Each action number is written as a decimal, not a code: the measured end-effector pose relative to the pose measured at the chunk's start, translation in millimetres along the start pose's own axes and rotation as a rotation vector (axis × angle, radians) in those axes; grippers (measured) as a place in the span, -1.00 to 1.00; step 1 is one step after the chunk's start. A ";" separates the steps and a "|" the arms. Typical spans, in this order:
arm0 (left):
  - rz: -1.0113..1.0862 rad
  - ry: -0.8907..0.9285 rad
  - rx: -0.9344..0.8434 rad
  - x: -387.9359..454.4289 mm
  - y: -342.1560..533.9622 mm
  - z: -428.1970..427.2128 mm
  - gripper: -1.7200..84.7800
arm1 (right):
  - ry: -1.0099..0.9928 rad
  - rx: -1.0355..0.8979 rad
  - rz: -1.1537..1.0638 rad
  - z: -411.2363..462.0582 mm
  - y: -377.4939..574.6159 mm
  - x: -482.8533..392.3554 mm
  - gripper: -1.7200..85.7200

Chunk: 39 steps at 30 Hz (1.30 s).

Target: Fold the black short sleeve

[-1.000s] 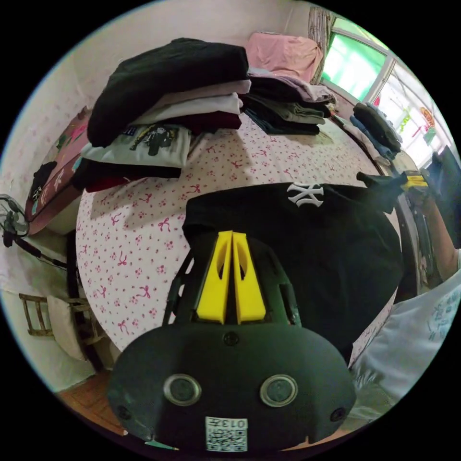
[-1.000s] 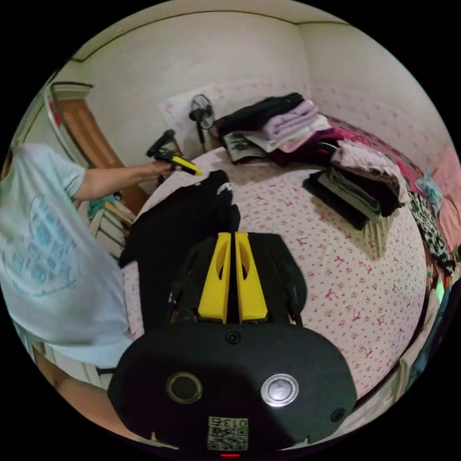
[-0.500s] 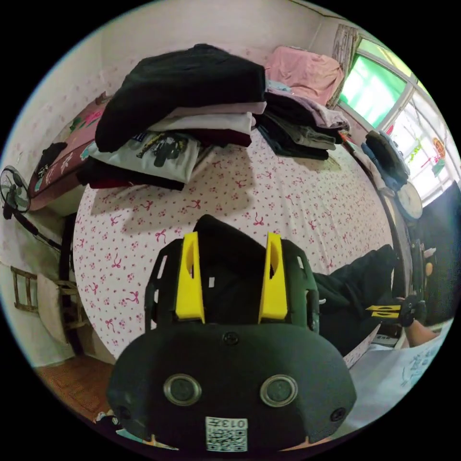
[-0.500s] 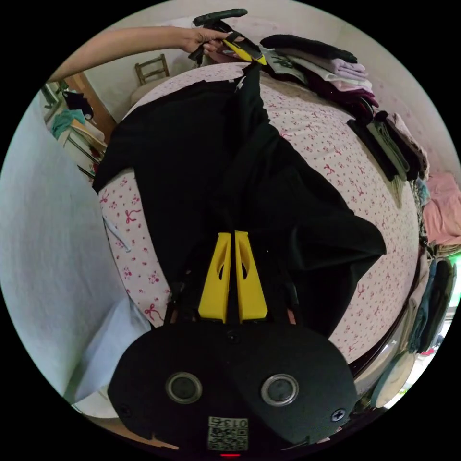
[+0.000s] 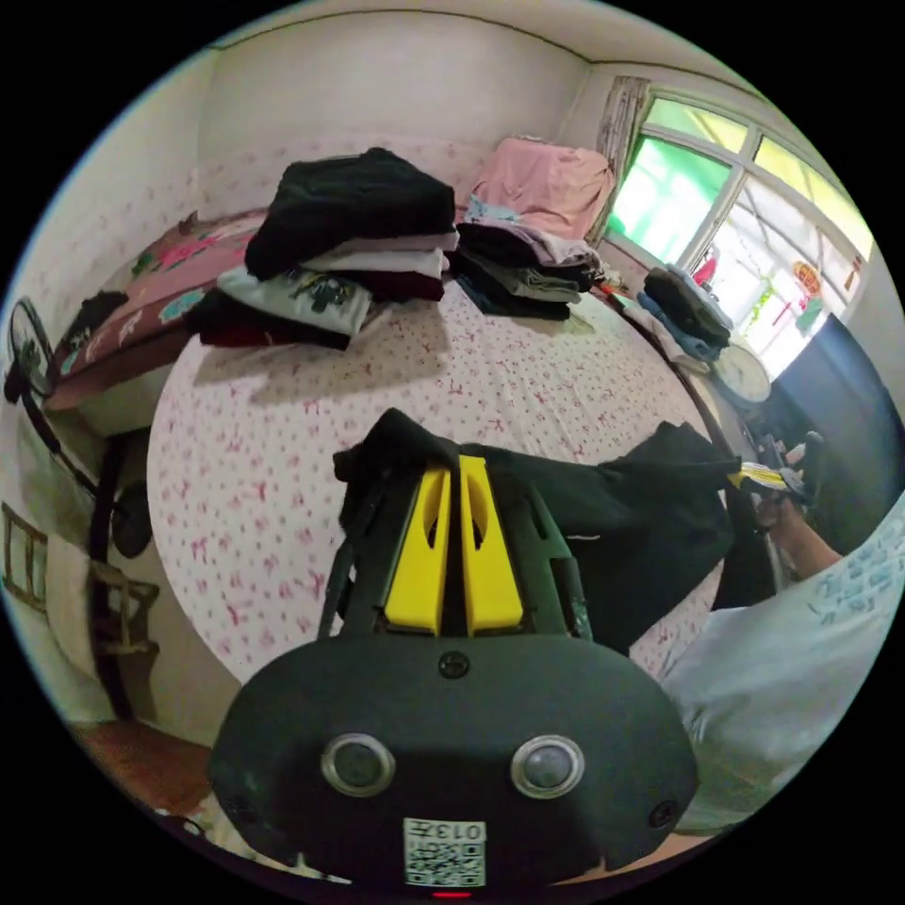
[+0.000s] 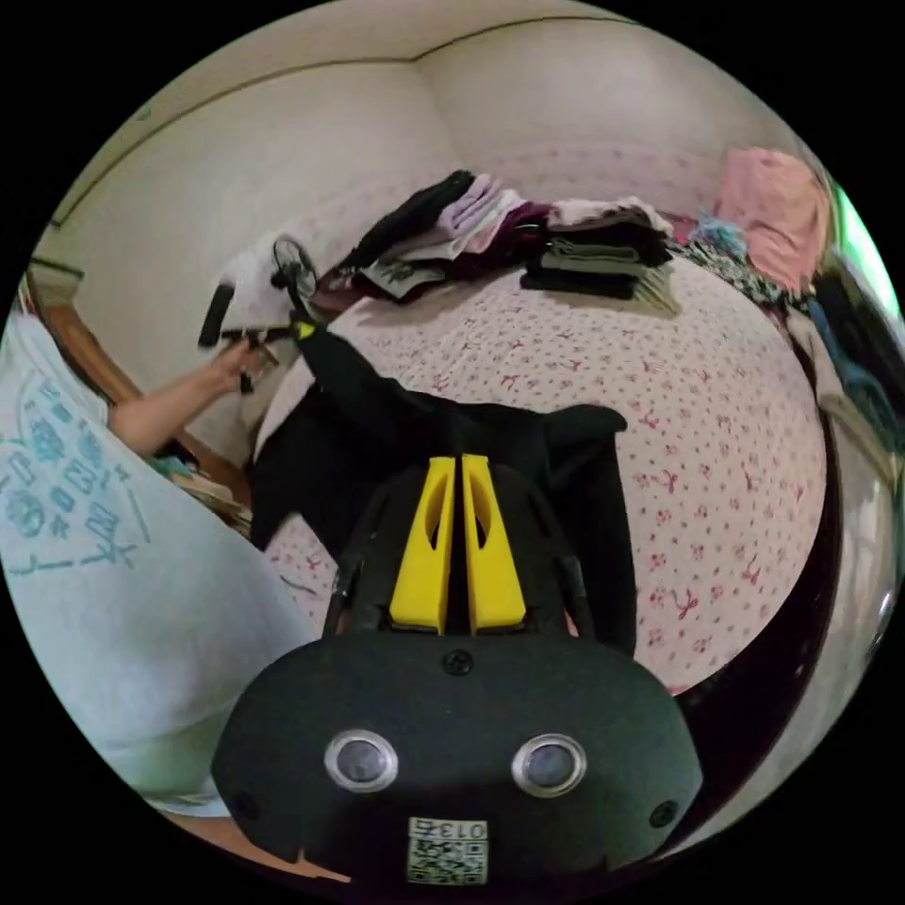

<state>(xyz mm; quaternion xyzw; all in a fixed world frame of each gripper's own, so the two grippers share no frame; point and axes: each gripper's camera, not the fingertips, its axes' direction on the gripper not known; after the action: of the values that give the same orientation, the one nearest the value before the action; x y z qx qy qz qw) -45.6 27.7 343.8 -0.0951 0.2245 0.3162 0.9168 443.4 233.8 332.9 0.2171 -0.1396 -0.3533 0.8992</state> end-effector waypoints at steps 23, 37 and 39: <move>-0.123 -0.043 -0.196 11.6 55.5 40.6 -0.69 | 0.234 -0.175 0.033 -16.9 39.8 29.4 -0.78; -0.057 -0.159 -0.137 44.5 60.0 36.4 -0.95 | 0.203 -0.357 0.047 27.7 44.2 64.2 -0.92; -0.036 -0.119 -0.101 46.0 65.0 18.4 -0.95 | 0.175 -0.259 0.114 1.6 51.5 81.1 -0.93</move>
<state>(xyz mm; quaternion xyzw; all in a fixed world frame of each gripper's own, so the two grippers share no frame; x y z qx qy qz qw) -47.4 109.1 336.3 -0.1261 0.1516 0.3156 0.9282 530.1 210.7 367.4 0.1209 -0.0262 -0.2966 0.9470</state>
